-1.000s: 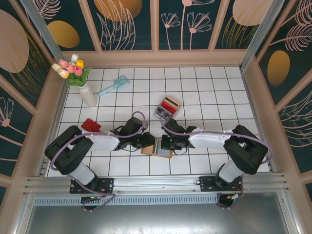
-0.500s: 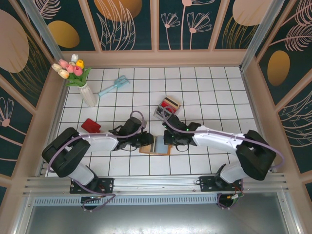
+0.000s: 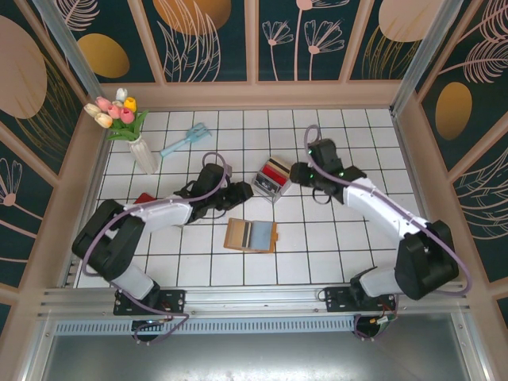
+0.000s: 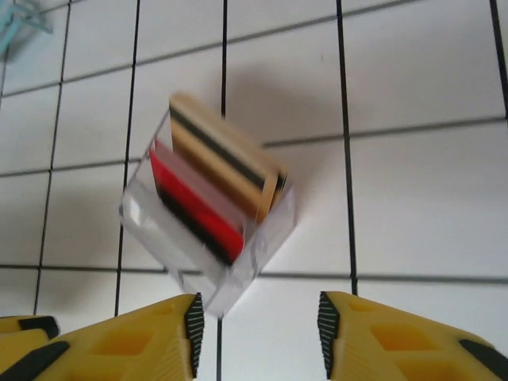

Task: Put the credit cards into the card holder
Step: Press the card holder at the bottom-center of the table, then rotate the storage box at the center of the table.

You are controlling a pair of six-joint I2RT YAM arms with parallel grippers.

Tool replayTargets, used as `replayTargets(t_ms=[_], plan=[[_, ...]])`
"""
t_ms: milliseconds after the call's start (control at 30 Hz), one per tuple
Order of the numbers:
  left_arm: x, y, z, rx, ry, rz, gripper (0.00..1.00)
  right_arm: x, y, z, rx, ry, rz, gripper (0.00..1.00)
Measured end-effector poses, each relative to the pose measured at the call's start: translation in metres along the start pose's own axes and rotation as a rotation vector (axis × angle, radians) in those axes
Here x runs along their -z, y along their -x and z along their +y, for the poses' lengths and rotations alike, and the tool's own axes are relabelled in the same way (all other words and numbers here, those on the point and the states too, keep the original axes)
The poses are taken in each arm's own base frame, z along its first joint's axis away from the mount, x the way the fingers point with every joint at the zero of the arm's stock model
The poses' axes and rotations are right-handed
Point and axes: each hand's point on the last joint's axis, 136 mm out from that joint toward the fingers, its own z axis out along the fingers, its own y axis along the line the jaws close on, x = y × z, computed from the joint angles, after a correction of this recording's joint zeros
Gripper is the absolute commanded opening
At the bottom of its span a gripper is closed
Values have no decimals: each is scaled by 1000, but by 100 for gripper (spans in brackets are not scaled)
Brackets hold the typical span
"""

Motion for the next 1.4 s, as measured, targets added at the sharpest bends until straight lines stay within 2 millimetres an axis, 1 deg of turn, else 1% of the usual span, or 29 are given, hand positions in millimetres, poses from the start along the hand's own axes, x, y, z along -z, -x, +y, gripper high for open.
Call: replayTargets(t_ms=[33,100,167,233,300,367,467,567,633,733,800,900,1000,1100,1200,1300,1333,1400], plan=[[-6,5,1,18,4,-2,52,-4,11,-4,-12,10,-6,54],[-17,13,0,37,7,-1,53,-15,29,-10,-19,40,-9,56],[-27,20,-5,48,3,-3,53,-29,40,-14,-29,69,7,59],[-35,25,-9,52,-5,-3,54,-46,49,-15,-32,101,30,59],[-41,28,-12,60,-12,4,55,-69,55,-12,-40,143,67,60],[-46,30,-14,65,-16,6,55,-87,56,-9,-42,180,100,60],[-49,30,-13,76,-16,9,55,-111,48,-3,-46,243,171,58],[-52,31,-10,85,-14,11,55,-126,35,2,-58,295,231,57],[-54,32,-8,89,-12,15,55,-126,26,6,-67,328,265,56],[-56,30,-7,91,-12,24,55,-120,12,10,-77,378,296,55],[-57,30,-7,91,-12,27,55,-111,-3,11,-90,397,325,54],[-57,30,-7,84,-13,29,54,-95,-18,12,-96,419,342,54],[-58,29,-5,79,-10,31,53,-79,-23,19,-88,447,340,52],[-58,29,-3,75,-5,33,51,-69,-26,26,-74,466,336,55],[-58,30,-2,66,-3,32,48,-73,-28,21,-57,389,327,56],[-58,29,-2,53,-3,32,46,-80,-31,7,-18,223,312,55],[-58,29,-2,52,-2,33,45,-81,-29,5,8,173,301,55],[-58,29,-1,47,0,34,44,-81,-20,10,88,81,252,52]])
